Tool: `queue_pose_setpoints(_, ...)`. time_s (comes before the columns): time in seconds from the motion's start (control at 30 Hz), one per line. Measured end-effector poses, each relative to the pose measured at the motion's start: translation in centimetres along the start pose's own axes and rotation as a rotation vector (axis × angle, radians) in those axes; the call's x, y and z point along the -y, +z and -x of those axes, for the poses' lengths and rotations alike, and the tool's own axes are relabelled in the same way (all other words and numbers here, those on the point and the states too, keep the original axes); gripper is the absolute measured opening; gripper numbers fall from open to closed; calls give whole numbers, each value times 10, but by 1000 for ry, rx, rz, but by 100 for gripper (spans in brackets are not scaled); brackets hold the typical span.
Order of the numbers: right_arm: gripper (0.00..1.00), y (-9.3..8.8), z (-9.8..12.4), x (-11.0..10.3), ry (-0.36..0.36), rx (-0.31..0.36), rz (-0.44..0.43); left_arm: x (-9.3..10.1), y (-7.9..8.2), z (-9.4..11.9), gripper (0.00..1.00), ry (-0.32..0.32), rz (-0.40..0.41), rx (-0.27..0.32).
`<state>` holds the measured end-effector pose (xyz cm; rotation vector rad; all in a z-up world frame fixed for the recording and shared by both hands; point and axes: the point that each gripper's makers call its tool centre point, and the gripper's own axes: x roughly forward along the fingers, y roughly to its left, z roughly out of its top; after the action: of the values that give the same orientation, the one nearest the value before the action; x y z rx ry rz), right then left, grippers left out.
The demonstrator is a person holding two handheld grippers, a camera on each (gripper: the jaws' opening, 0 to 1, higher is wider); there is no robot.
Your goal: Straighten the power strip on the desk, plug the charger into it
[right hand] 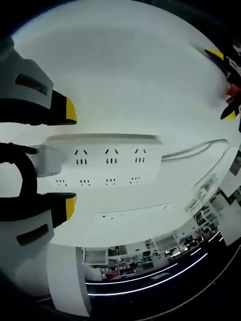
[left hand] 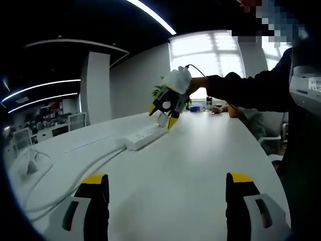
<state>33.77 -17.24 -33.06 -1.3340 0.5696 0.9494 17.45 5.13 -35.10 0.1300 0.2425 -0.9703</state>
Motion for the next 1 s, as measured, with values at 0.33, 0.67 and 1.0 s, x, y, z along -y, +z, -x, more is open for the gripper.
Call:
queue_pose_setpoints(0.33, 55, 14, 20, 5, -28, 85, -32, -5, 9, 2, 99, 12, -15, -7)
queue_pose_setpoints(0.67, 55, 18, 42, 8, -74, 182, -83, -8, 19, -5, 99, 24, -20, -4)
queue_pose_setpoints(1.0, 55, 18, 72, 12, -154, 302, -180, -6, 23, -7, 99, 22, -24, 1)
